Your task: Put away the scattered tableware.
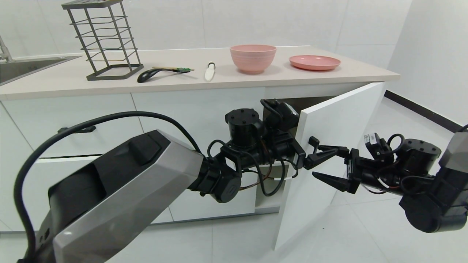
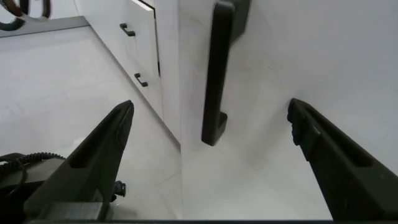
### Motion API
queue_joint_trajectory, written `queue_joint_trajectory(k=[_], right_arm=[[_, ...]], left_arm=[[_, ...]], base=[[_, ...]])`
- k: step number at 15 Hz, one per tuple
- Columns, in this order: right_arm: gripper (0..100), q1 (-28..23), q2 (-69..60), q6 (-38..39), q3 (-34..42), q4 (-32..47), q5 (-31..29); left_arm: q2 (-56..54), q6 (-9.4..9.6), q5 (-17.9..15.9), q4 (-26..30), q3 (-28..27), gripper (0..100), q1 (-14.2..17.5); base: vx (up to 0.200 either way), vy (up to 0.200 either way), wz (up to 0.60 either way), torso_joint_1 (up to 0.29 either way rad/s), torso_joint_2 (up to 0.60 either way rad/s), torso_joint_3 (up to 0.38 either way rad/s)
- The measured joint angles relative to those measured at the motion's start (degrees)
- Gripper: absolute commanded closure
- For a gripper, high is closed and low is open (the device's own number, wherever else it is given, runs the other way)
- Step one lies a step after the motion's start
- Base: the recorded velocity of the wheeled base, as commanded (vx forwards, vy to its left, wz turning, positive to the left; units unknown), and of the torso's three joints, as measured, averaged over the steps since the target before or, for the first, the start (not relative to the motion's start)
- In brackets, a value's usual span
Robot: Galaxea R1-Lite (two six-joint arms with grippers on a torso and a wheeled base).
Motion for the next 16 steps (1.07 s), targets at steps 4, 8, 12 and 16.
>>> queue_joint_trajectory(k=[4, 8, 12, 16], right_arm=[[0, -1.63, -7.00, -0.71, 7.01, 0.07, -0.46], [0, -5.14, -21.33, -1.77, 17.44, 0.00, -0.24], [0, -6.66, -36.30, -3.30, 28.17, 0.18, -0.06], [0, -6.96, -42.51, -3.77, 29.81, 0.46, -0.09]], left_arm=[[-0.04, -0.23, -0.24, 0.18, 0.20, 0, -1.16], [0.02, -1.63, 5.18, 1.69, -0.44, 0, -1.49], [0.11, -2.16, 6.27, 1.72, -0.77, 0, -1.26], [0.57, -2.05, 6.44, 1.26, -0.60, 0, -2.15]], base=[[0.000, 0.000, 0.00, 0.000, 0.00, 0.000], [0.000, 0.000, 0.00, 0.000, 0.00, 0.000], [0.000, 0.000, 0.00, 0.000, 0.00, 0.000], [0.000, 0.000, 0.00, 0.000, 0.00, 0.000]])
